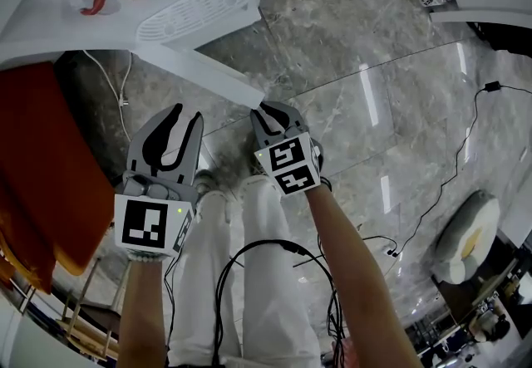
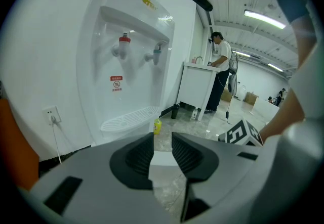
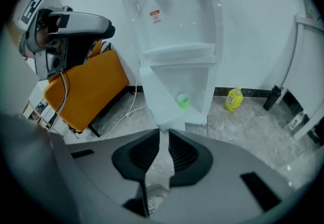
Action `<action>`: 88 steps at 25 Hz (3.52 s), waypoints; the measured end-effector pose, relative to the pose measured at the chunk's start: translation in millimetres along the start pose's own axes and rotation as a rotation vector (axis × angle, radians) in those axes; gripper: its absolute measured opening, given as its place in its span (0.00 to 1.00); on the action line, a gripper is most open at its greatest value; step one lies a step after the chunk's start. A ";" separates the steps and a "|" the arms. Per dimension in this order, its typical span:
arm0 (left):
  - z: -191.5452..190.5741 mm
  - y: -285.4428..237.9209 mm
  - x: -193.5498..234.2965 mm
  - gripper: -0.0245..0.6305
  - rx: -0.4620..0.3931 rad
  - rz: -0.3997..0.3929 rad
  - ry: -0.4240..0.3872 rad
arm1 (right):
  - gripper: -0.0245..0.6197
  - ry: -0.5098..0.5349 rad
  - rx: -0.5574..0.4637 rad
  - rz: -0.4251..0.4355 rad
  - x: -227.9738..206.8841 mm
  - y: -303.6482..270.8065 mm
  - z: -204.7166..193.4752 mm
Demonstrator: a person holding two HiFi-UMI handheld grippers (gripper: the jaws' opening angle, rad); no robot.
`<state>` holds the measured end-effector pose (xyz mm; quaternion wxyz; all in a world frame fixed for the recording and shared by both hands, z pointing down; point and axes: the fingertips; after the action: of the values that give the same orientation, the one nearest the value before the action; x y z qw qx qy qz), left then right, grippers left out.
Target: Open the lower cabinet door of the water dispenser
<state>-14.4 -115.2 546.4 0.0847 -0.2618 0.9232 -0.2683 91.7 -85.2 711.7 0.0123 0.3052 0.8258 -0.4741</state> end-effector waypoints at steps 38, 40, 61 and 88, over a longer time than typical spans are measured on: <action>-72.4 -76.9 -50.8 0.46 0.307 0.248 0.703 | 0.04 -0.109 -0.132 -0.083 -71.4 98.3 41.2; -77.9 -83.3 -54.1 0.47 0.325 0.254 0.722 | 0.04 -0.106 -0.130 -0.075 -74.3 99.4 41.1; -102.3 -112.0 -65.3 0.52 0.442 0.317 0.765 | 0.04 -0.099 -0.099 -0.035 -77.0 90.8 41.0; -141.7 -62.0 -68.2 0.52 0.485 0.052 0.630 | 0.04 -0.076 -0.104 -0.042 -17.1 72.9 48.9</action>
<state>28.6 -59.8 700.1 -0.1365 -0.1155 0.8203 -0.5433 130.0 -105.7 633.6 0.0497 0.2684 0.8545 -0.4420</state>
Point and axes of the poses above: the fingertips, and each gripper's own axes: y backward along the fingers, x to its left, z out of its top, and after that the axes turned 12 degrees about -y, right-handed
